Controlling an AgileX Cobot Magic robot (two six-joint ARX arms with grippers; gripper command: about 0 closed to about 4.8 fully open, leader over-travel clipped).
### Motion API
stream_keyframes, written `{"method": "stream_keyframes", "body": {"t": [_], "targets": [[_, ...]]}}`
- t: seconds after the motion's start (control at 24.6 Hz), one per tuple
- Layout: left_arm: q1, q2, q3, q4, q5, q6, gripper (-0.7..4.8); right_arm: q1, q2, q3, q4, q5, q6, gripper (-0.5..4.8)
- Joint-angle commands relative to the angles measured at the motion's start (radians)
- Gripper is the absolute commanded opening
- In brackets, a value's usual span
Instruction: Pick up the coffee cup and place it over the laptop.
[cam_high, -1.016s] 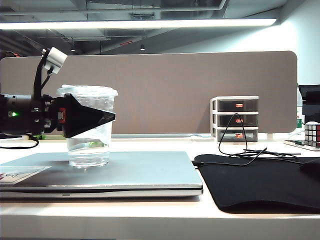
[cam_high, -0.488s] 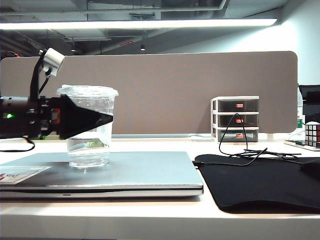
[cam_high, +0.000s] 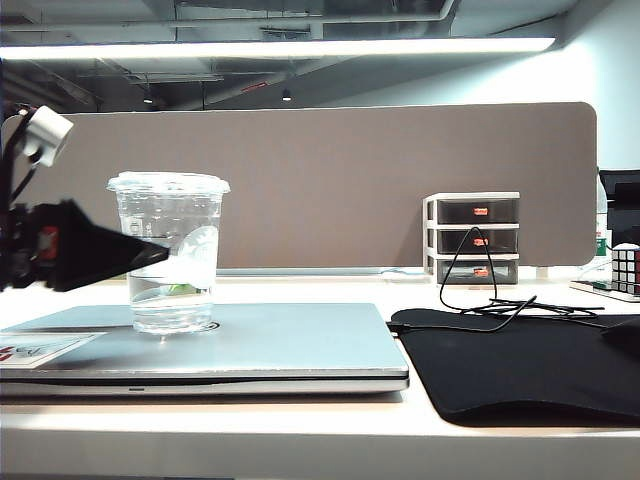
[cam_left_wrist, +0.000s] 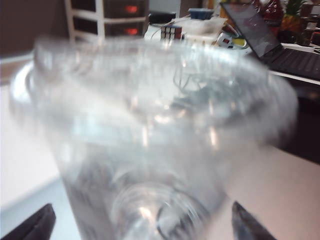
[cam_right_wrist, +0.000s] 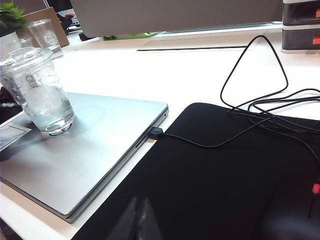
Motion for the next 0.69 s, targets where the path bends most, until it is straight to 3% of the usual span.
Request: {"method": "stream_keyframes", "body": {"t": [0.04,0.2,0.53,0.57,0.61,0.65,0.69], "targets": [[0.014,-0.019,-0.054,0.020,0.013,-0.014,4.79,0.001,0.002,-0.005,0.013,-0.005,-0.003,-0.06],[0.014,-0.082,-0.112,0.021,-0.014,-0.091,4.79,0.001,0.002,-0.005,0.014,-0.005,-0.003,-0.06],[0.026,-0.413,-0.300,0.020,-0.201,-0.081,4.79,0.001,0.002,-0.005,0.018,-0.010,-0.004,-0.06],[0.026,-0.438,-0.316,0.020,-0.225,-0.081,4.47,0.001,0.002,-0.005,0.018,-0.001,-0.005,-0.06],[0.023,-0.475,-0.343,0.016,-0.274,-0.108,3.54,0.001,0.002,-0.005,0.021,0.018,-0.008,-0.06],[0.024,-0.488,-0.342,0.002,-0.271,-0.143,3.21,0.001,0.002,-0.005,0.025,0.029,-0.011,-0.06],[0.023,-0.503,-0.341,0.001,-0.258,-0.188,2.30,0.001,0.001,-0.005,0.033,0.060,-0.019,-0.06]]}}
